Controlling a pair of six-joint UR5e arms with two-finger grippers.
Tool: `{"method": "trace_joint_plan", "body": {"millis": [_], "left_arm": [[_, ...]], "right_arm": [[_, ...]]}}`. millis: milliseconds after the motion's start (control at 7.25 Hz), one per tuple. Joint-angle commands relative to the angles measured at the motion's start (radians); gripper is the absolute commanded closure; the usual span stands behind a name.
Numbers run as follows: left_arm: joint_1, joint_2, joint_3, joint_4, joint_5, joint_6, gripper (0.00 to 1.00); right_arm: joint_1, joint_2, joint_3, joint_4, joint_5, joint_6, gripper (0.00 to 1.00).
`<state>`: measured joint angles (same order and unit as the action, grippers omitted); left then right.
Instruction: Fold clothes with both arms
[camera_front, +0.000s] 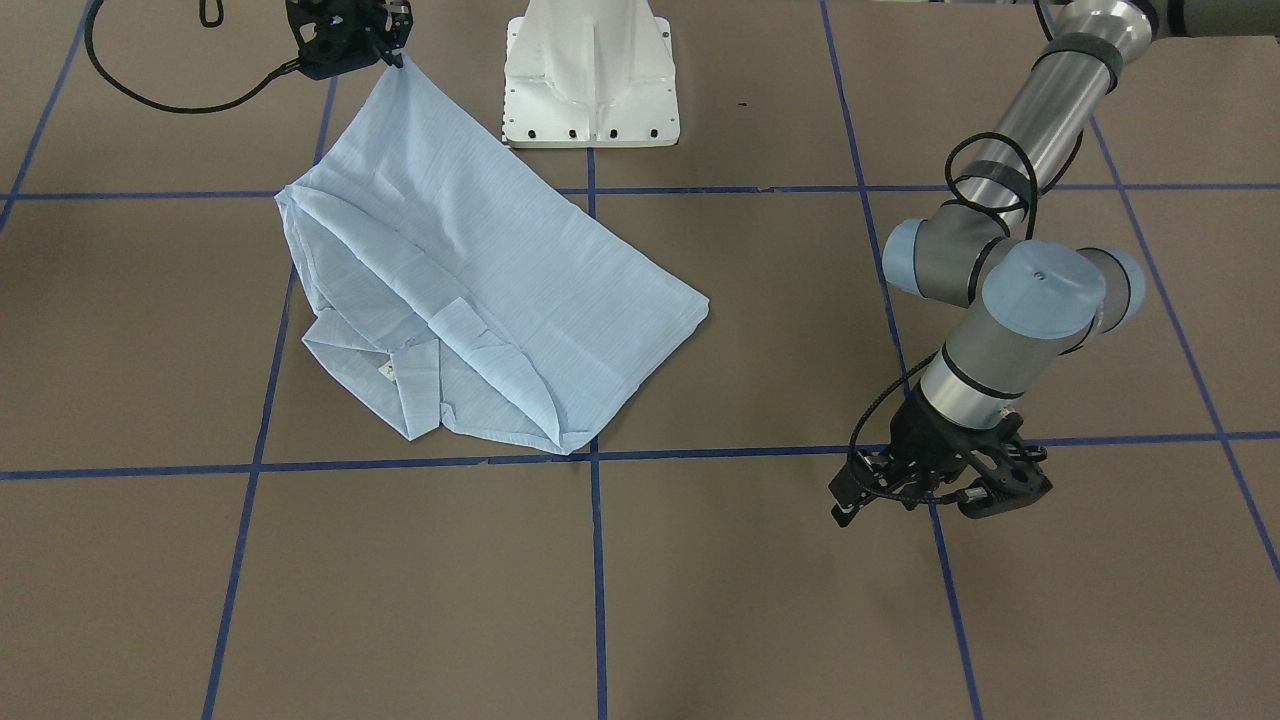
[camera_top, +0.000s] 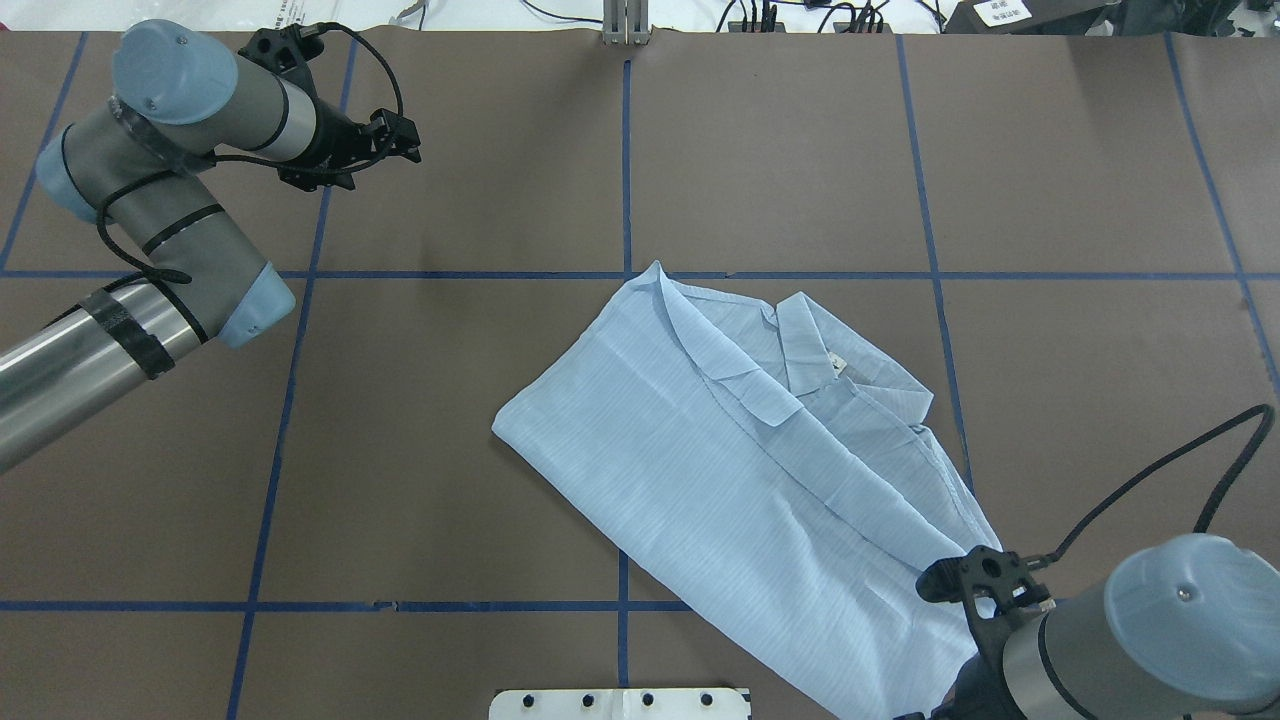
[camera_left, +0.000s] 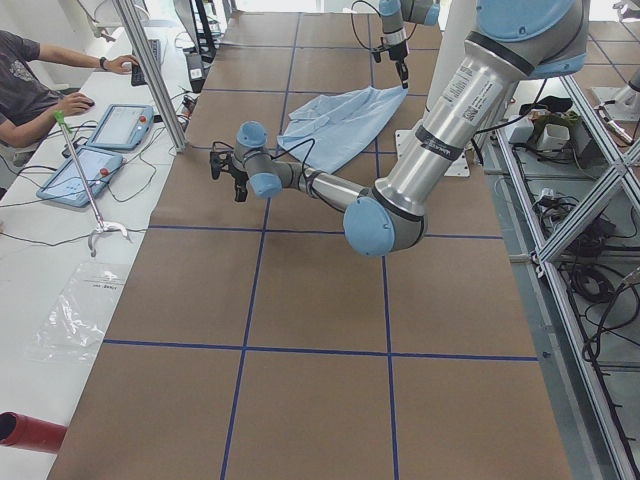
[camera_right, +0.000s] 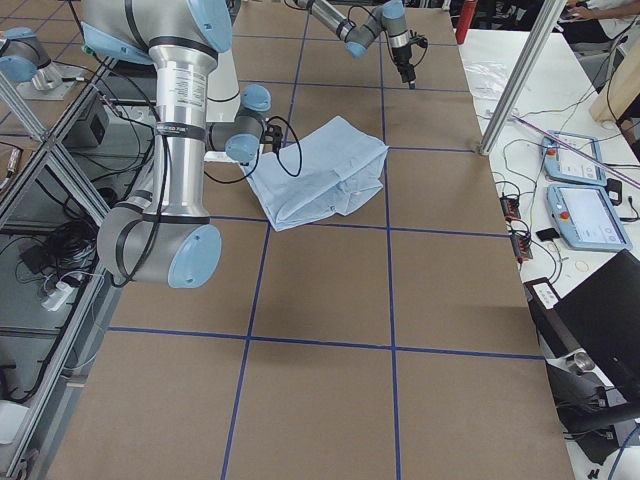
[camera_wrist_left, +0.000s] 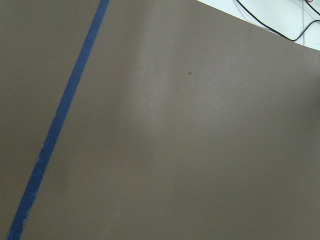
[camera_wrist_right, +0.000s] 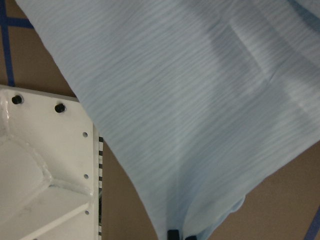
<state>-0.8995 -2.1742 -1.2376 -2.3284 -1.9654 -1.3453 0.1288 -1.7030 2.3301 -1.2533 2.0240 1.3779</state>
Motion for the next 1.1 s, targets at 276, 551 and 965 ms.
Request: {"method": "trace_joint_plan", "body": {"millis": [276,551,965], "left_arm": [[0.057,0.008,-0.087,0.014,-0.006,-0.021,0.01],[0.156,0.028,-0.245,0.157,0.003,-0.113,0.02],[0.358,0.028,-0.379,0.33,0.104,-0.288,0.06]], "right_arm": [[0.03,0.031,-0.001,0.002,-0.142,0.003,0.0],[0.131,0.069,-0.005,0.002,-0.194,0.003,0.0],[0.224,0.092,-0.014,0.0,-0.194,0.001,0.0]]}}
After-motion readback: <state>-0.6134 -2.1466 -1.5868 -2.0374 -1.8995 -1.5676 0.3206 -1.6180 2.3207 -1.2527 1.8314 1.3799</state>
